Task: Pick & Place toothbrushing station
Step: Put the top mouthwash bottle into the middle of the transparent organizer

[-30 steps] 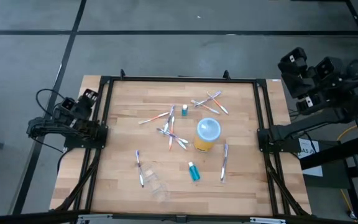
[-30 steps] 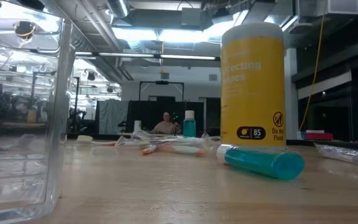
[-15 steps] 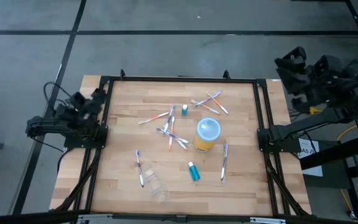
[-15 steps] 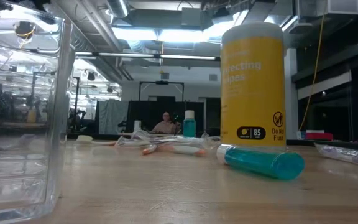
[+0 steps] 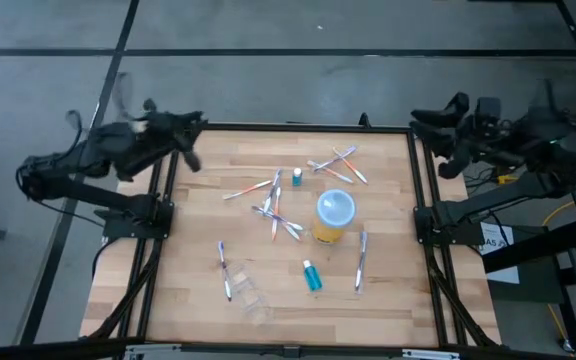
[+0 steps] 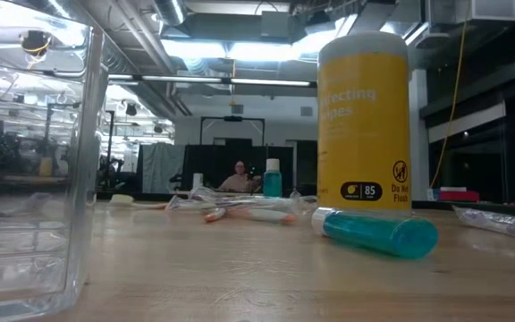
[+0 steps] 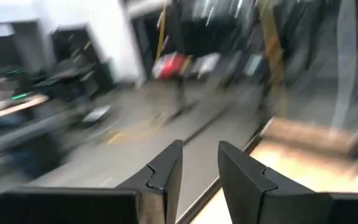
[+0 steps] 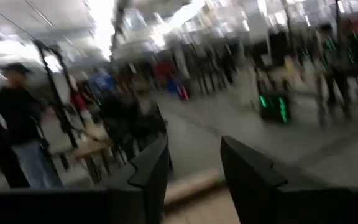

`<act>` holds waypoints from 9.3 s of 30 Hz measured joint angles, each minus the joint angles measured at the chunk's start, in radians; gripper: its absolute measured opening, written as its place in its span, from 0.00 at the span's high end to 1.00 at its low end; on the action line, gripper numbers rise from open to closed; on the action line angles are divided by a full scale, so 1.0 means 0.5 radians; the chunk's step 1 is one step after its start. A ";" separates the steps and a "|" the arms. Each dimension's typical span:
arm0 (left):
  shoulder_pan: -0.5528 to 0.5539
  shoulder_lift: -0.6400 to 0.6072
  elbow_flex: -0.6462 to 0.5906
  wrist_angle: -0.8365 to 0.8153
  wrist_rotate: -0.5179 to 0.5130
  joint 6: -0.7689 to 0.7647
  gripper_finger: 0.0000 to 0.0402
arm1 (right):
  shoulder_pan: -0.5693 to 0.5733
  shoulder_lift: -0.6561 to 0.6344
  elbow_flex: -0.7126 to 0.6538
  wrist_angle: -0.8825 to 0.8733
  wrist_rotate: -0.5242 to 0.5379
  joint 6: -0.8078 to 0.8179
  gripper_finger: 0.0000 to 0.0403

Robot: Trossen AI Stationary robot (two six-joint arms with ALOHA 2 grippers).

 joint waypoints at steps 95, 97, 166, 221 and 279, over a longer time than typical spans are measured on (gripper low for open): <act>0.681 2.646 1.349 -0.885 1.704 0.592 0.47 | 0.000 0.371 0.612 -2.090 -0.506 0.472 0.63; 0.681 2.644 1.350 -0.867 1.704 0.584 0.47 | 0.000 0.371 0.612 -2.090 -0.526 0.473 0.63; 0.456 1.481 0.863 -1.131 1.583 -0.535 0.80 | 0.345 0.318 0.612 -1.866 -0.454 0.656 0.63; -1.589 1.913 0.733 -1.218 0.712 -2.337 0.80 | 0.528 0.545 0.612 -1.053 -0.385 0.674 0.63; -1.492 1.908 0.290 -0.769 0.747 -2.477 0.79 | 0.773 0.573 0.612 -0.927 -0.201 0.711 0.63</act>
